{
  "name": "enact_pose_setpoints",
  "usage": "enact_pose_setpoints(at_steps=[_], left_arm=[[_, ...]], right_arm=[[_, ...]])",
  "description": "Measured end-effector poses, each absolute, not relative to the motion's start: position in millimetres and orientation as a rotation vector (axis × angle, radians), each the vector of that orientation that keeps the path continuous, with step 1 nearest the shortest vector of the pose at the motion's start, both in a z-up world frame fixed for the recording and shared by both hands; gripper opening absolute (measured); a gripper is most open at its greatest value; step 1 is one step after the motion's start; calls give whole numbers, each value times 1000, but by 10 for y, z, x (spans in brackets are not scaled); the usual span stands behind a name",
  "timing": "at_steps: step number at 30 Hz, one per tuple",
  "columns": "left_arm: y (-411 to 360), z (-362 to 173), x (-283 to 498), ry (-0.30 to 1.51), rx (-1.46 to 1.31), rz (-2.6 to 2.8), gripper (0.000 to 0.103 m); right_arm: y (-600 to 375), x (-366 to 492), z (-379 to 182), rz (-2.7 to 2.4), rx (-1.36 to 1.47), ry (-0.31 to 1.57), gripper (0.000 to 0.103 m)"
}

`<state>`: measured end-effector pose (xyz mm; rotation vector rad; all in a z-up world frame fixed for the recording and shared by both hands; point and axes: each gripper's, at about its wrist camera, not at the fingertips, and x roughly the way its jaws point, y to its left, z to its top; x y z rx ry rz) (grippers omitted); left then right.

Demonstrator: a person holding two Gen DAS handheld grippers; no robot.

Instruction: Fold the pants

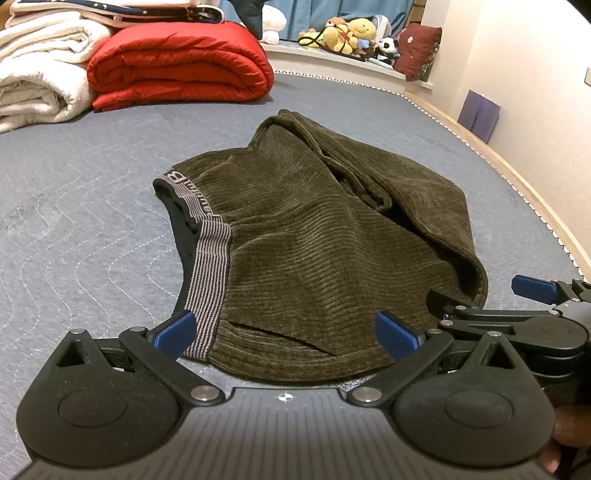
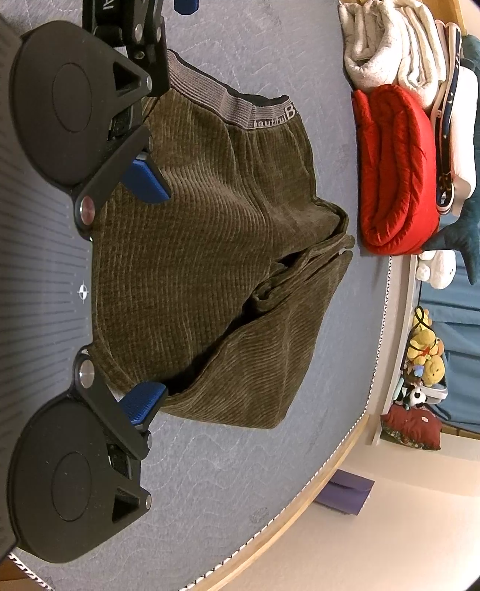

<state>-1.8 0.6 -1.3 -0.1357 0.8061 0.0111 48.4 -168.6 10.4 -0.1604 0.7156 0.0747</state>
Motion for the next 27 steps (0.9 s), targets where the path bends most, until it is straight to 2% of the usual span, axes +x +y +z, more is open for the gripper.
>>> enact_pose_setpoints(at_steps=[27], left_arm=[[15,-43,-22,825,-148,16,103]], right_arm=[[-1720,483,107,46,-151,710,102]])
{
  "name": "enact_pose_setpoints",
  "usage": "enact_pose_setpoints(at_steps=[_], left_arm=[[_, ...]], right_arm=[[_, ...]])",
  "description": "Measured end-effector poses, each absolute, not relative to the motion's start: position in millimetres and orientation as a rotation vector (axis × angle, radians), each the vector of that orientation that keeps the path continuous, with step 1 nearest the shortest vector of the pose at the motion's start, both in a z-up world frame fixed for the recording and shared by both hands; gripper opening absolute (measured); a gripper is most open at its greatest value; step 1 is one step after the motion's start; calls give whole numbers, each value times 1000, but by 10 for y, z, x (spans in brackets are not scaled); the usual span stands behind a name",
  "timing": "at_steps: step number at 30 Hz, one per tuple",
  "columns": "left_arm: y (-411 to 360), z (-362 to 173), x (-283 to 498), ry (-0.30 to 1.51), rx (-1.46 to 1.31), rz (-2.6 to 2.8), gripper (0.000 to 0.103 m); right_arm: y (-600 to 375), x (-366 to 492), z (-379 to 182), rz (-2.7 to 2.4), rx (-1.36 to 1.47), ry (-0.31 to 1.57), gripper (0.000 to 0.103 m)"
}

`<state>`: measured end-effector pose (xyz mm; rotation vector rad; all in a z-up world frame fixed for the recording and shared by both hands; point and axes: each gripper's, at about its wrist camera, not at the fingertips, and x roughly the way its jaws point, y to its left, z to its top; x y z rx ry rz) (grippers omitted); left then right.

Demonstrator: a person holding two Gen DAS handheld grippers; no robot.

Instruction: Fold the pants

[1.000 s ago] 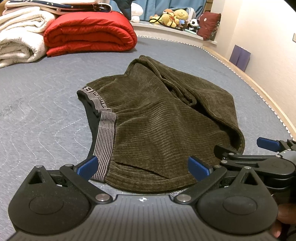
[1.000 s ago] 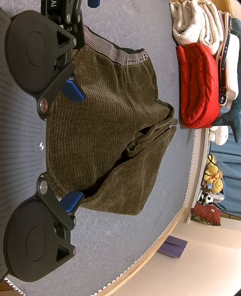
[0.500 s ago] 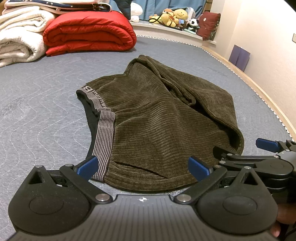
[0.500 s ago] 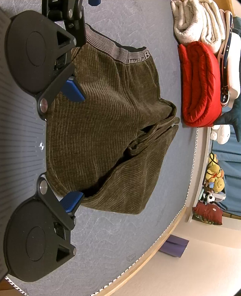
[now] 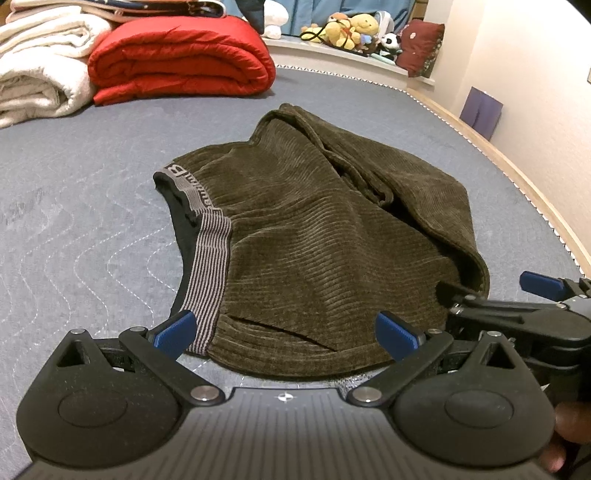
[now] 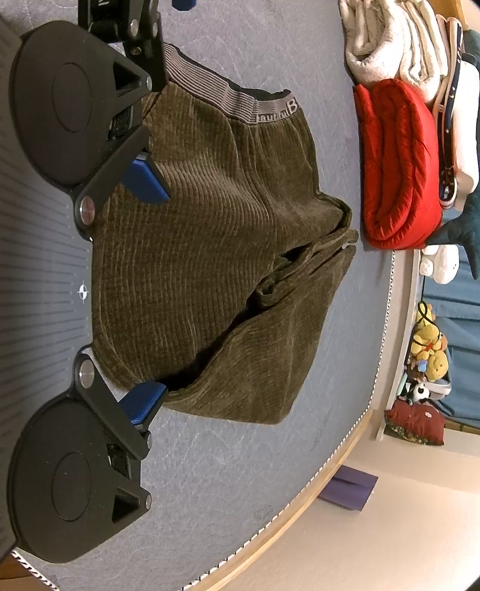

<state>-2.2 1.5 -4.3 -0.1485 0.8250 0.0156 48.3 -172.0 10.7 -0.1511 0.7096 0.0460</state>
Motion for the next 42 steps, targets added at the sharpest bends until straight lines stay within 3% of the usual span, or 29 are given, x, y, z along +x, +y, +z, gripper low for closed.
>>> enact_pose_setpoints(at_steps=[16,20,23,26,28,29,31,35,37,42], left_arm=[[22,-44,8,855,-132,-1,103],[9,-57,-26,851,-152,-60,103],[-5,-46,-42,835,-153,-79,103],[-13,-30,-56,817,-150,-92,90],[-18,-32,-44,818,-134,-100,68],[-19,-34,-45,818,-133,-103,66],[-5,-40,-46,815,-131,-108,50],[33,29,-78,770,-150,-161,47],[33,117,-99,721,-125,-182,37],[336,380,-37,623,-183,-187,31]], right_arm=[[-1782,504,152,-7,-94,687,102],[-1778,498,157,-4,-95,676,100],[-1777,508,159,10,-95,676,93],[-1776,503,164,22,-91,672,88],[-1771,499,166,35,-90,666,76],[-1766,499,168,42,-88,663,72],[-1766,494,171,55,-81,658,57],[-1755,468,208,80,-72,633,54],[-1752,457,230,89,-68,624,54],[-1761,451,288,101,-47,608,54]])
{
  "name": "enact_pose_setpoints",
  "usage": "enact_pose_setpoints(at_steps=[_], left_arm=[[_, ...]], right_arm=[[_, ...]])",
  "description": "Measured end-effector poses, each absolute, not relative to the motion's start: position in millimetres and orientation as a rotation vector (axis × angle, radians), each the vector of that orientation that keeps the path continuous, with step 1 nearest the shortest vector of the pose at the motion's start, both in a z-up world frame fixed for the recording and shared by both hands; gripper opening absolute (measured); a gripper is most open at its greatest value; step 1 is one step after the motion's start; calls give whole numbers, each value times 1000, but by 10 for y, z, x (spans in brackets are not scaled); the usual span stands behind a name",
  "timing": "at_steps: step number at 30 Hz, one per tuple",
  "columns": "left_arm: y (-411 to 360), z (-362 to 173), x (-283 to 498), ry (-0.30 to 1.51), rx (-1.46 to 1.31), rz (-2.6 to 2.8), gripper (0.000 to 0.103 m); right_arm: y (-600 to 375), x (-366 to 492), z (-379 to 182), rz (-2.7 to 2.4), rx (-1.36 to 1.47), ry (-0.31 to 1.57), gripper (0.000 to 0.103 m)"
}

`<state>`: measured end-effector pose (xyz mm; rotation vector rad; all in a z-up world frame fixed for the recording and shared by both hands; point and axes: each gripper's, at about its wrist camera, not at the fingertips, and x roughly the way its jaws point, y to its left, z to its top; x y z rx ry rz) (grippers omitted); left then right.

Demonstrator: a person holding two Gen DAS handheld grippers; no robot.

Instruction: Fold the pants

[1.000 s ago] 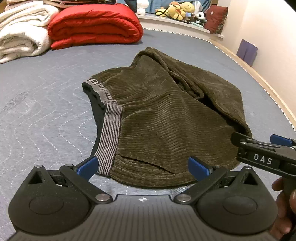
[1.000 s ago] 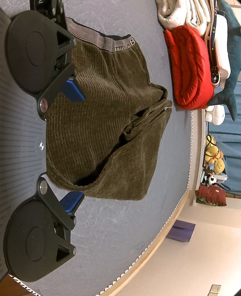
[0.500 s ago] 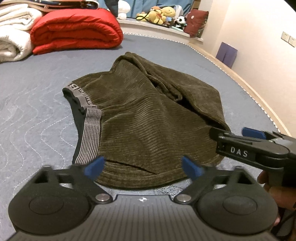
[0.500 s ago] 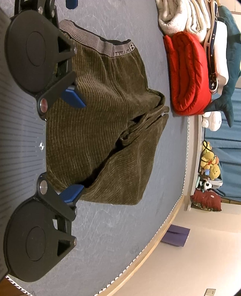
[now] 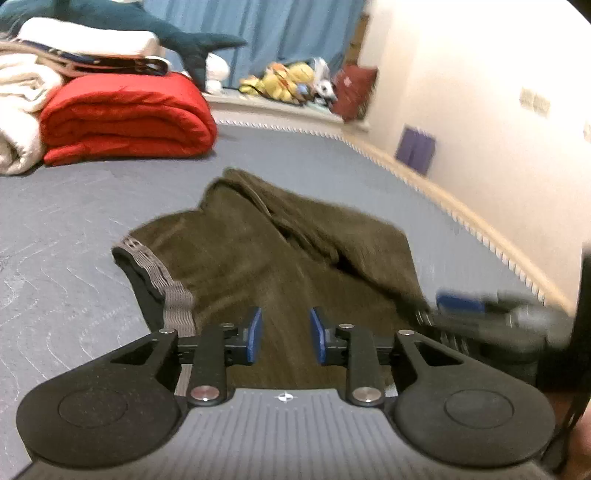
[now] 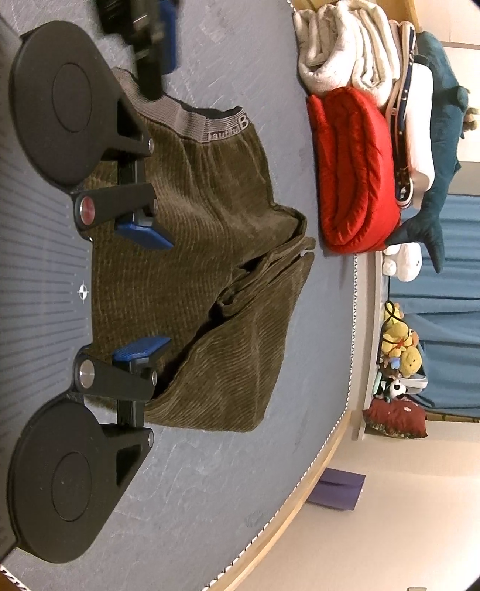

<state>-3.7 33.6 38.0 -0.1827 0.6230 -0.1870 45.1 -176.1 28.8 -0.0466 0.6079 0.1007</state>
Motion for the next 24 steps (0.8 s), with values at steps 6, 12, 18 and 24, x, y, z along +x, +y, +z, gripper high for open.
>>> enact_pose_setpoints(at_steps=[6,12,18,24], left_arm=[[1086,506,459,644,-279,-115,28],[1706,-208,877,896,-509,-79,28],[1720,-578,1235,984,-563,-117,46],[1664,-917,1463,1048,-603,-120,55]], right_arm=[[-1626,411,360,194,-47,600,55],[-1253,381,144,395,-202,695,58],[-813,302,-115,533,-391,755,70],[-554,269,-437,595,-581,790,82]])
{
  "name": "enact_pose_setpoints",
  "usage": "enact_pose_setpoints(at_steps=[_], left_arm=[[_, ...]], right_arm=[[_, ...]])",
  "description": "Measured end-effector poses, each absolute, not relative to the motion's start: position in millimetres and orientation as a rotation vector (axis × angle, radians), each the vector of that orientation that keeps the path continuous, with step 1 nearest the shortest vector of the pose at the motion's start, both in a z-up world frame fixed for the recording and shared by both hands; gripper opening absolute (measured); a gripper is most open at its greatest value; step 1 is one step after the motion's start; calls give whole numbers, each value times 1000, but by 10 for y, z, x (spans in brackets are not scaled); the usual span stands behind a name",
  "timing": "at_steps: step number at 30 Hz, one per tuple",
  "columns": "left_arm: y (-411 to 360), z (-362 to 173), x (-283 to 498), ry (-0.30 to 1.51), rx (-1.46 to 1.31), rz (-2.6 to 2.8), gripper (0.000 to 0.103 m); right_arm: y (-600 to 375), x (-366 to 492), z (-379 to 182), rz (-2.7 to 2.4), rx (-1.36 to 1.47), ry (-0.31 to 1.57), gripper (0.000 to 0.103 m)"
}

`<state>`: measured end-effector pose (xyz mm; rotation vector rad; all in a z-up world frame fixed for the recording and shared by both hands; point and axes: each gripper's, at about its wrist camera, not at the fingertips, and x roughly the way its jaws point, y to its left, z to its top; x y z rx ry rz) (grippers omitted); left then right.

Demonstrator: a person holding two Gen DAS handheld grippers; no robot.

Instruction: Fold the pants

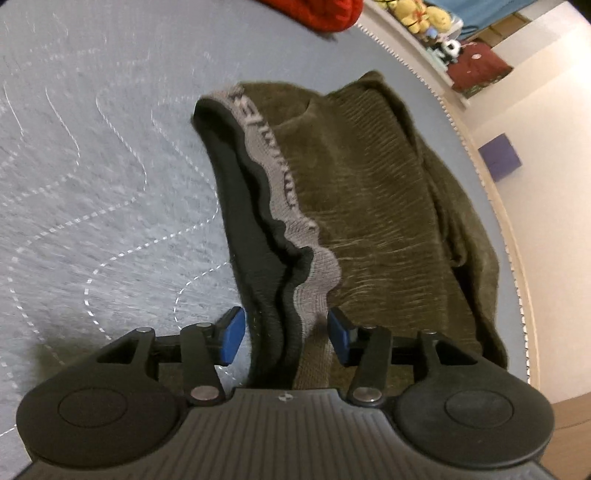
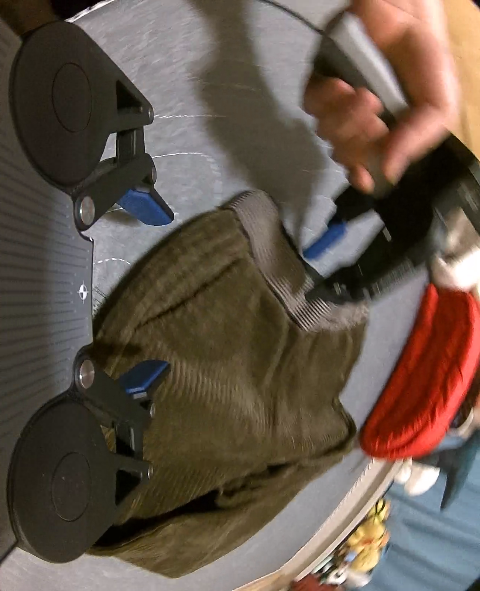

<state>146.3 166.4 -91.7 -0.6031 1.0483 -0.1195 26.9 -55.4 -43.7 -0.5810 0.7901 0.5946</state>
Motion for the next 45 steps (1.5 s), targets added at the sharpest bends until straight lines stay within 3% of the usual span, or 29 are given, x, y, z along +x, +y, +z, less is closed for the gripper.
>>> enact_pose_setpoints(at_steps=[9,11,13,16,17,21,32,39,42,45], left_arm=[[1397,-930,1537,970,-502,-109,56],[1315,-925,1531,953,-438,-106,51],[1257,-910,1525,950,-370,-84,37],[1279,-826,1486,942,-371,-76,23],[1279,-783,1459,931,-363,-78,22],[1295,-547,1257,871,-287,-82,19],[1879,-100,423,847,-192,-46,16],[2498,65,-131,889,-159,71,10],[2706,118,-289,893,-142,135,0],[2866,141,-361,884,-70,234,0]], right_arm=[[-519,534,-669,599,-618,803,84],[-499,559,-651,628,-604,809,71],[-450,586,-645,639,-622,790,50],[-419,572,-618,652,-659,762,37],[-422,562,-607,662,-668,754,35],[-446,435,-500,737,-674,693,11],[-122,-209,-321,1099,-658,610,10],[511,-492,-271,1291,-634,587,10],[805,-634,-281,1352,-637,574,10],[1003,-701,-318,1386,-641,580,9]])
